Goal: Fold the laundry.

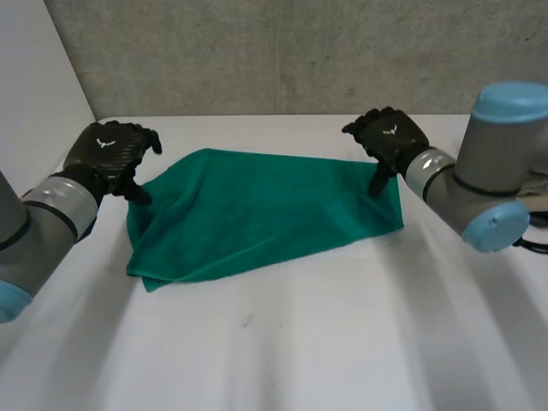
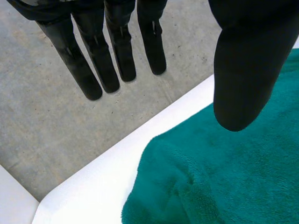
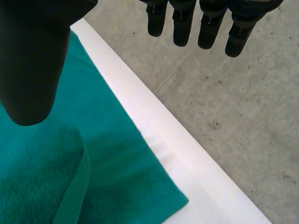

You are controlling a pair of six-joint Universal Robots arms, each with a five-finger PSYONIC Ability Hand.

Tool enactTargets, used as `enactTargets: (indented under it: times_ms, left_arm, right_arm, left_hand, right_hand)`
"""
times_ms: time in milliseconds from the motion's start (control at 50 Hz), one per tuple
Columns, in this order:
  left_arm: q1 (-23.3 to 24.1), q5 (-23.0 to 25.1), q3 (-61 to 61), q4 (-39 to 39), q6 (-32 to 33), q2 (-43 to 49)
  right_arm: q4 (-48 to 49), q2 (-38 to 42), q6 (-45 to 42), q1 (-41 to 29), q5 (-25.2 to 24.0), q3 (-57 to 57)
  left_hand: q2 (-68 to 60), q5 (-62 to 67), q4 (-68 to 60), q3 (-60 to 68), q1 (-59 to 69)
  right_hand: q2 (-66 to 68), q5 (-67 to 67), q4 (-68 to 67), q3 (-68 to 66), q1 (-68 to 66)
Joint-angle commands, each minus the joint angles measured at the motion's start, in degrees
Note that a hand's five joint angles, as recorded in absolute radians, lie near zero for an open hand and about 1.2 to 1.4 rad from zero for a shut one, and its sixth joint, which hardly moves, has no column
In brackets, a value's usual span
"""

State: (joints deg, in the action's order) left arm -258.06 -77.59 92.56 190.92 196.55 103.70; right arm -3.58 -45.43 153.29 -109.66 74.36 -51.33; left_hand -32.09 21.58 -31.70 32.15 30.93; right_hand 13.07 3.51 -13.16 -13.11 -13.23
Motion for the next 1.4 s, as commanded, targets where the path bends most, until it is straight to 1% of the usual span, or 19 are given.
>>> enactTargets:
  times_ms: [20, 100, 220, 440, 480, 520, 540, 560, 600, 640, 700, 720, 780, 860, 1020, 1100, 1240, 1320, 1400]
  left_arm:
    - [-1.13, 0.16, -1.06, -5.56, -2.21, -3.85]
    - [-2.01, 0.6, -0.8, -6.7, -3.36, -5.78]
    - [-2.8, 2.18, 0.86, -6.88, -4.15, -7.45]
    - [-4.03, 2.97, 2.54, -6.79, -3.8, -7.28]
    - [-4.29, 2.97, 2.54, -6.79, -3.8, -7.19]
    - [-4.38, 2.97, 2.54, -6.79, -3.8, -7.19]
    - [-4.56, 2.97, 2.54, -6.71, -3.8, -7.19]
    - [-4.65, 2.89, 2.54, -6.71, -3.8, -7.19]
    - [-4.73, 2.97, 2.54, -6.62, -3.8, -7.11]
    - [-5.26, 2.8, 2.45, -6.53, -3.72, -6.67]
    - [-6.22, 2.71, 2.36, -6.53, -3.54, -5.97]
    - [-7.1, 2.62, 2.36, -6.62, -3.28, -5.35]
    - [-9.03, 2.89, 2.1, -6.53, -2.49, -3.34]
    - [-11.49, 3.24, 1.66, -6.97, -0.21, 0.0]
    - [-15.89, 4.9, 1.57, -9.16, 3.49, 4.58]
    - [-17.56, 7.8, 1.4, -12.24, 3.67, 5.9]
    - [-18.62, 13.69, 0.87, -18.03, 3.06, 8.44]
    - [-17.31, 14.49, 0.69, -17.96, 1.48, 9.68]
    - [-14.06, 14.22, 0.43, -17.34, -1.42, 9.95]
  right_arm:
    - [-17.57, 4.27, -0.8, -1.95, -1.23, 15.26]
    - [-24.7, 10.6, -1.5, -2.75, -1.94, 24.75]
    - [-28.15, 18.61, -1.86, -3.28, -2.29, 34.01]
    - [-24.29, 23.8, -1.77, -4.24, -1.76, 33.76]
    - [-23.06, 24.51, -1.94, -4.59, -1.15, 33.49]
    - [-22.09, 24.86, -1.94, -4.77, -0.62, 33.4]
    - [-21.13, 24.77, -1.94, -4.94, 0.08, 33.4]
    - [-20.6, 24.69, -1.94, -5.03, 0.43, 33.4]
    - [-19.89, 24.69, -1.94, -5.3, 1.22, 33.4]
    - [-19.8, 22.42, -1.51, -6.44, 2.89, 32.88]
    - [-20.5, 17.58, -0.54, -7.14, 3.07, 30.95]
    - [-20.68, 14.17, -0.28, -7.67, 2.9, 28.59]
    - [-20.33, 8.62, -0.1, -8.28, 2.46, 23.84]
    - [-14.64, -1.56, -0.71, -8.99, 2.54, 14.36]
    - [-5.14, -15.55, -0.54, -9.16, 4.3, 1.25]
    - [-1.97, -19.95, 0.25, -9.95, 6.05, -2.53]
    - [1.2, -22.51, 0.96, -11.62, 10.18, -4.65]
    - [1.56, -22.78, 0.87, -12.15, 11.07, -4.39]
    - [1.64, -23.12, 0.52, -13.21, 11.42, -4.39]
  left_hand:
    - [11.93, -11.42, 11.54, -11.99, -10.77]
    - [14.64, -14.13, 14.25, -14.7, -13.48]
    - [15.32, -14.81, 14.93, -15.38, -14.16]
    - [15.83, -15.32, 15.43, -15.89, -14.66]
    - [16.5, -15.99, 16.1, -16.56, -15.34]
    - [17.17, -16.66, 16.78, -17.23, -16.01]
    - [18.01, -17.5, 17.61, -18.07, -16.84]
    - [18.35, -17.84, 17.95, -18.41, -17.19]
    - [18.69, -18.18, 18.29, -18.75, -17.52]
    - [19.53, -19.02, 19.13, -19.59, -18.36]
    - [20.7, -20.19, 20.31, -20.76, -19.54]
    - [21.54, -21.03, 21.15, -21.6, -20.38]
    - [21.72, -21.21, 21.32, -21.78, -20.55]
    - [21.88, -21.37, 21.49, -21.94, -20.72]
    - [20.71, -20.2, 20.32, -20.77, -19.55]
    - [19.03, -18.52, 18.64, -19.09, -17.87]
    - [14.15, -13.64, 13.76, -14.21, -12.99]
    - [14.65, -14.14, 14.25, -14.71, -13.48]
    - [18.68, -18.17, 18.29, -18.74, -17.52]
  right_hand:
    - [12.55, 12.11, -12.46, -12.51, -12.39]
    - [18.78, 18.33, -18.68, -18.74, -18.61]
    - [20.82, 20.38, -20.73, -20.78, -20.65]
    - [22.16, 21.71, -22.06, -22.12, -21.99]
    - [26.68, 26.24, -26.59, -26.65, -26.52]
    - [36.24, 35.79, -36.14, -36.2, -36.07]
    - [53.61, 53.17, -53.52, -53.58, -53.45]
    - [66.8, 66.36, -66.71, -66.76, -66.63]
    - [66.93, 66.49, -66.84, -66.89, -66.77]
    - [66.93, 66.49, -66.84, -66.89, -66.77]
    - [66.93, 66.49, -66.84, -66.89, -66.77]
    - [66.93, 66.49, -66.84, -66.89, -66.77]
    - [66.93, 66.49, -66.84, -66.89, -66.77]
    - [66.93, 66.49, -66.84, -66.89, -66.77]
    - [66.93, 66.49, -66.84, -66.89, -66.77]
    - [66.93, 66.49, -66.84, -66.89, -66.77]
    - [66.93, 66.49, -66.84, -66.89, -66.77]
    - [66.93, 66.49, -66.84, -66.89, -66.77]
    - [66.93, 66.49, -66.84, -66.89, -66.77]
